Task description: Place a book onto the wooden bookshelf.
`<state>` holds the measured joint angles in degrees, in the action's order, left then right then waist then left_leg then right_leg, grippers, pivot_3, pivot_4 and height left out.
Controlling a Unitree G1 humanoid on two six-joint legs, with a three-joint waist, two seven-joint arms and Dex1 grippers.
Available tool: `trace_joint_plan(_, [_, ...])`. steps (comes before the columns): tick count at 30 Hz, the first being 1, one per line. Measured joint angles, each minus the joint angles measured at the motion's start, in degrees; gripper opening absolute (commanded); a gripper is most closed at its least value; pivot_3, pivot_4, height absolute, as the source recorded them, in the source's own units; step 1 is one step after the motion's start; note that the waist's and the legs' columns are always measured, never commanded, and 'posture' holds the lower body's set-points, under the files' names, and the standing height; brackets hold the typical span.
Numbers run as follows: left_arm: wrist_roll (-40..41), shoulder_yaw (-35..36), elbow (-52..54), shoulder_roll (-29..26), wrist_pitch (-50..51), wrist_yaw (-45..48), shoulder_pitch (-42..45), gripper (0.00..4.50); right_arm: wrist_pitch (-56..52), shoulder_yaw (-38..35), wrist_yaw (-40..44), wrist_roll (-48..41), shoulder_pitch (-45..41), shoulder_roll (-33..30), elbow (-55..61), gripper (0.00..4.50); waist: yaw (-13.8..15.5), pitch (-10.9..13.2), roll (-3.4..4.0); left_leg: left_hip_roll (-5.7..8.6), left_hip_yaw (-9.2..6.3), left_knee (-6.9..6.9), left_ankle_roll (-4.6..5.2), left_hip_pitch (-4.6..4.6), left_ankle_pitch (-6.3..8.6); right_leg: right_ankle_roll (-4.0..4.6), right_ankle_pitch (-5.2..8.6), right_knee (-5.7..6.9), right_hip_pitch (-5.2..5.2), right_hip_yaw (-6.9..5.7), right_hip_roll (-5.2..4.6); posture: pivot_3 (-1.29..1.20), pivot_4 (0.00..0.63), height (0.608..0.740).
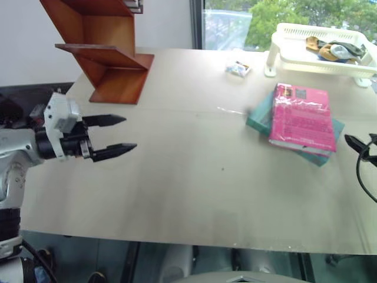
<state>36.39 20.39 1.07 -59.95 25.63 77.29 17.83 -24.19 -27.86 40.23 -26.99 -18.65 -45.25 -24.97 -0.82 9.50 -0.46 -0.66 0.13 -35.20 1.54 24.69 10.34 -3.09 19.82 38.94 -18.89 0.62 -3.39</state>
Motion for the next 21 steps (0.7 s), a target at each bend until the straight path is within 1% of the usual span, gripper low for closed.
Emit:
trace_joint_plan(3, [2.3,0.2,0.0,-1.3,1.1,2.8,2.1,4.44,0.1,0.6,-0.3,0.0,-5.0,0.3,-3.6,4.5,-0.1,0.0,0.07,-0.01,0.14,0.02,0.01,0.0,0.0,-0.01,-0.01,0.05,-0.13,0.04,0.04,0.0,0.15,0.74])
trace_joint_plan(7, [3.4,-0.3,-0.1,-1.6,2.2,5.2,2.7,4.44,1.1,1.5,-0.8,0.6,-11.5,0.7,-10.0,4.5,-0.2,0.1,0.05,-0.19,0.31,0.02,0.0,0.07,0.0,-0.01,-0.01,0.06,-0.27,0.22,0.21,0.0,0.15,0.74])
trace_joint_plan(10, [6.0,-0.3,-0.2,-2.2,6.0,6.7,3.6,4.44,1.2,1.6,-2.1,0.5,-16.7,2.1,-16.2,4.5,-0.3,0.1,0.02,-0.32,0.44,0.02,0.0,0.07,0.0,0.0,-0.01,0.08,-0.33,0.34,0.3,0.0,0.15,0.74])
trace_joint_plan(17, [5.5,-0.7,-1.2,-3.1,6.2,9.0,3.9,4.44,5.5,1.1,-6.2,1.4,-26.8,3.5,-32.7,4.5,-0.4,0.2,0.06,-0.38,0.75,0.03,0.0,0.09,0.0,0.0,-0.01,0.2,-0.54,0.63,0.34,0.0,0.15,0.74])
trace_joint_plan(20, [5.3,-0.8,-1.5,-3.1,5.8,9.3,3.9,4.44,6.9,1.1,-7.1,2.0,-27.9,3.6,-35.0,4.5,-0.4,0.2,0.05,-0.4,0.8,0.03,0.0,0.1,0.0,0.0,-0.01,0.22,-0.57,0.68,0.35,0.0,0.15,0.74])
trace_joint_plan(21, [4.8,-0.8,-2.0,-3.1,5.0,9.4,3.9,4.44,8.4,1.1,-8.3,2.7,-29.2,3.8,-37.7,4.5,-0.5,0.2,0.05,-0.42,0.85,0.03,0.0,0.1,0.0,0.0,-0.01,0.23,-0.61,0.73,0.36,0.0,0.15,0.74])
